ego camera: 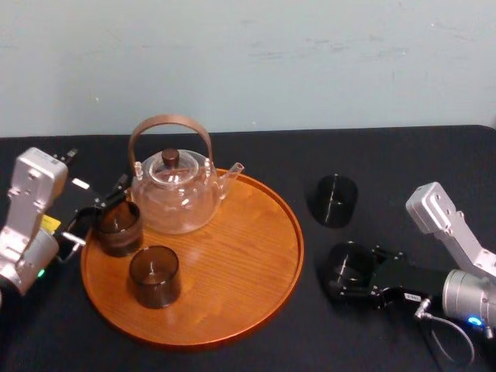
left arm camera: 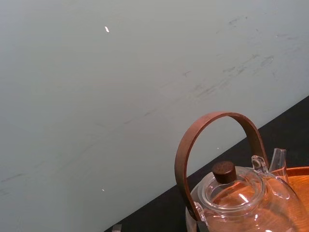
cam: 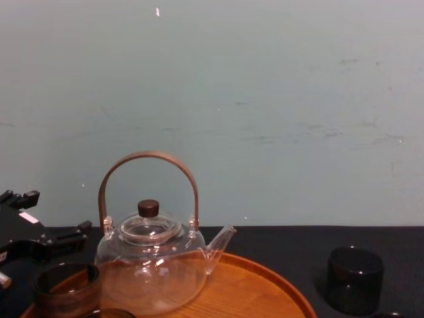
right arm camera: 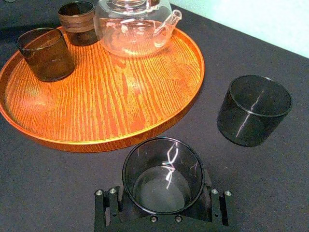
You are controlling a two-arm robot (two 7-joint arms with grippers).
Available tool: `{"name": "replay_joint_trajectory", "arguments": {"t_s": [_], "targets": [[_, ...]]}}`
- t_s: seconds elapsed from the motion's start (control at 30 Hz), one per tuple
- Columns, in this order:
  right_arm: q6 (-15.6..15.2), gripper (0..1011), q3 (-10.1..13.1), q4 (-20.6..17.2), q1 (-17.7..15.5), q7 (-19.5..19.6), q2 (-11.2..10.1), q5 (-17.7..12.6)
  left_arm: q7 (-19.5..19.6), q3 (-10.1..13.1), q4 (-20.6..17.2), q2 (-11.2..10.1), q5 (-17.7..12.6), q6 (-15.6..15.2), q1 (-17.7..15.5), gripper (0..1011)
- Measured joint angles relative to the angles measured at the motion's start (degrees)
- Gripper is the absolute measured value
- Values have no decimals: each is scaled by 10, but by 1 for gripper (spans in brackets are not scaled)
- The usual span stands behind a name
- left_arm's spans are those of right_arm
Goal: Pick up the glass from the table and place it on the tray.
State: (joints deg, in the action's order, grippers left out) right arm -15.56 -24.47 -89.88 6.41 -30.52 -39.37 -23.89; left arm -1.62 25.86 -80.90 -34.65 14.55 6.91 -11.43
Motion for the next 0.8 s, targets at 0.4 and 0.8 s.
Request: {"name": "replay_joint_trajectory", "arguments": {"t_s": [0.4,0.8], "targets": [[0,904,1,0,0,0,0,-1,0,0,0,0,0,0,0,1001],[6,904,9,-21,0,-19,-18,-22,0,0,0,0,0,0,0,1001]]}}
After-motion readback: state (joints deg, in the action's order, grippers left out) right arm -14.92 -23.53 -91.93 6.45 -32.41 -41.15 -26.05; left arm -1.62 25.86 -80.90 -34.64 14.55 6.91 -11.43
